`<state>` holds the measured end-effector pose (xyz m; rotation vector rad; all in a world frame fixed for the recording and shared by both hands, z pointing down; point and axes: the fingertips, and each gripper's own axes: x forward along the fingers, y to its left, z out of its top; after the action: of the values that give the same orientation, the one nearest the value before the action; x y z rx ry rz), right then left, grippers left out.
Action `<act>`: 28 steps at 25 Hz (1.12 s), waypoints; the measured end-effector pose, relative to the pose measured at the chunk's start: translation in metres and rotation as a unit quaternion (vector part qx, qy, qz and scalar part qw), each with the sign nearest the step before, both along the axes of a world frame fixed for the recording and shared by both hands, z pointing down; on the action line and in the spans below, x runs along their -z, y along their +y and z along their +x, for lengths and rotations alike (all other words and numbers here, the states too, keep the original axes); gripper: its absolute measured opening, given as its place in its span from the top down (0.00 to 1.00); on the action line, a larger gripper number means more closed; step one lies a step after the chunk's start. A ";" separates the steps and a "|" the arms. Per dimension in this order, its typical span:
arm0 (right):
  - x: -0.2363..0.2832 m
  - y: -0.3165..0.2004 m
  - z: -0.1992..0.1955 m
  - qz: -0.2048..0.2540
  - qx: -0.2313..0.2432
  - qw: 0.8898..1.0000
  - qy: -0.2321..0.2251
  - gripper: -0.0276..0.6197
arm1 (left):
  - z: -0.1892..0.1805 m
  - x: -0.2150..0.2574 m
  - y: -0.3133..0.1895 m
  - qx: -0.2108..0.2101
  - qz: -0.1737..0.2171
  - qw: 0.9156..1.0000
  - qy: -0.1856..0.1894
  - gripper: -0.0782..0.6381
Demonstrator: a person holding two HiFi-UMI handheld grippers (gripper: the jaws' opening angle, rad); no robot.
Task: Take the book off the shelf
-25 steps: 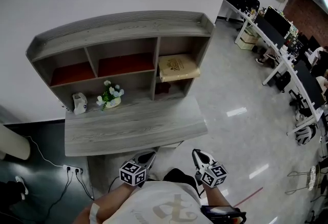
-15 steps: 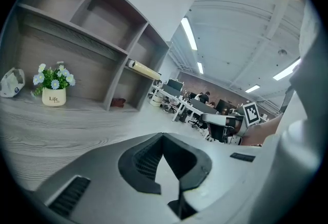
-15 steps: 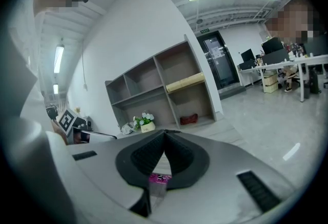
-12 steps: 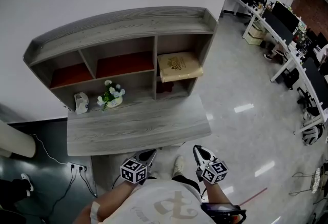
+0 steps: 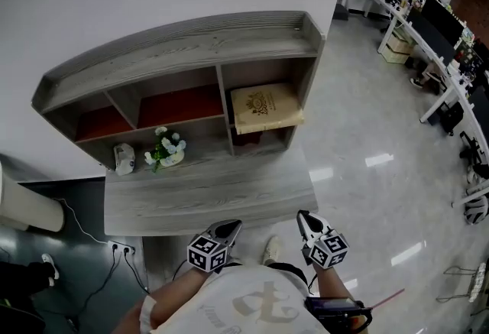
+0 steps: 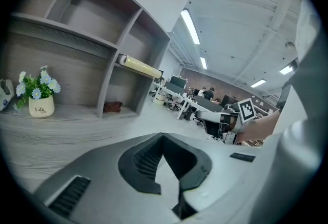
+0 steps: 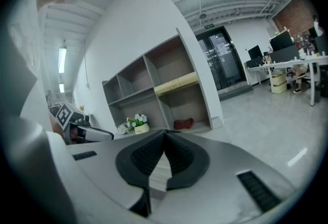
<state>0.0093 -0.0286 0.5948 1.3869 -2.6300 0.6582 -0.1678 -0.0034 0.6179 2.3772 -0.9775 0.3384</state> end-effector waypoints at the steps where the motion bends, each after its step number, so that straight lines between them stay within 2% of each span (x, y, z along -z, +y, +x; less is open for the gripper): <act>1: 0.000 -0.008 0.004 0.000 0.004 1.000 -0.001 0.95 | 0.004 0.001 -0.005 0.004 0.000 1.000 -0.001 0.89; 10: -0.001 -0.070 0.024 0.010 0.059 0.998 -0.007 0.95 | 0.042 0.004 -0.053 0.030 0.011 0.999 -0.023 0.89; 22: 0.000 -0.110 0.038 0.020 0.126 0.992 -0.023 0.95 | 0.068 0.016 -0.081 0.071 0.030 0.996 -0.042 0.89; 28: 0.000 -0.118 0.039 0.023 0.135 0.990 -0.030 0.95 | 0.077 0.029 -0.090 0.051 0.057 0.995 -0.065 0.89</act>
<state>0.0485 -0.1461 0.5947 1.0049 -2.8241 0.6167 -0.0904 -0.0930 0.5888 2.4200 -1.2033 0.4138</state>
